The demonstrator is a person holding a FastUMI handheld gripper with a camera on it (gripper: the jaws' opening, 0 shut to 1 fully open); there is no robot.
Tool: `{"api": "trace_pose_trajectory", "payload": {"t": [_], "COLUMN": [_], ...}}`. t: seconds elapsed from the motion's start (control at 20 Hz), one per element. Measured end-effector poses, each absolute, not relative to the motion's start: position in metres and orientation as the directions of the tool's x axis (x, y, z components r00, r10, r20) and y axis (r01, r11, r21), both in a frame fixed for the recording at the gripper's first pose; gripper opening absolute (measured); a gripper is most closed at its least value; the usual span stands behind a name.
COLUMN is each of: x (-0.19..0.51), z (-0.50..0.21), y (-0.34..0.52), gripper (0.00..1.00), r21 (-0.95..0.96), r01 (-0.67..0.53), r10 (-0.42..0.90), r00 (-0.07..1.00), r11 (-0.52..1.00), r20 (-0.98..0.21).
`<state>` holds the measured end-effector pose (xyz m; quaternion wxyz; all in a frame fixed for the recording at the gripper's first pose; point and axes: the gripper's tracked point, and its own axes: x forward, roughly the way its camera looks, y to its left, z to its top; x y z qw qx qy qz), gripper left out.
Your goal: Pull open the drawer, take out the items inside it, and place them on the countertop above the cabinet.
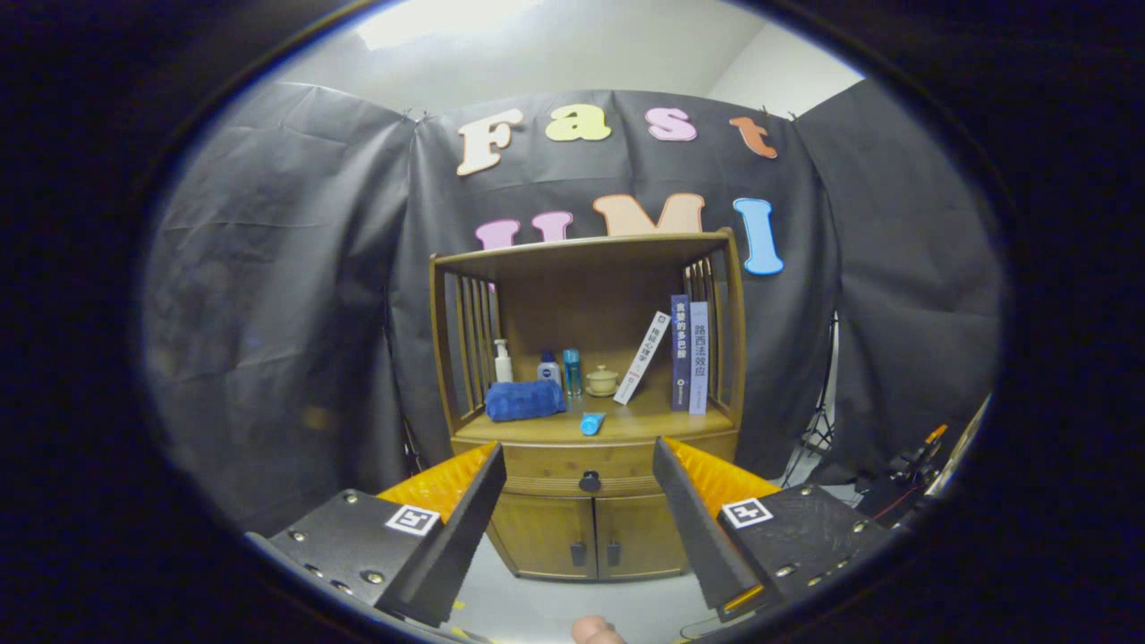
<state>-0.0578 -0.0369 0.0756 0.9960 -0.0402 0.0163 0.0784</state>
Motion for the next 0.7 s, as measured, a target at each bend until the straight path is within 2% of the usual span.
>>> {"api": "trace_pose_trajectory", "payload": {"t": [0.25,0.7], "x": [-0.058,-0.053], "z": [0.069,0.062], "y": [-0.045,-0.052], "gripper": [0.99,0.99], "r21": [-0.123,-0.094], "r01": [-0.161,-0.167], "r10": [0.157,0.161], "r00": [0.987,0.985], "r11": [0.979,0.981], "r20": [-0.046,-0.067]}}
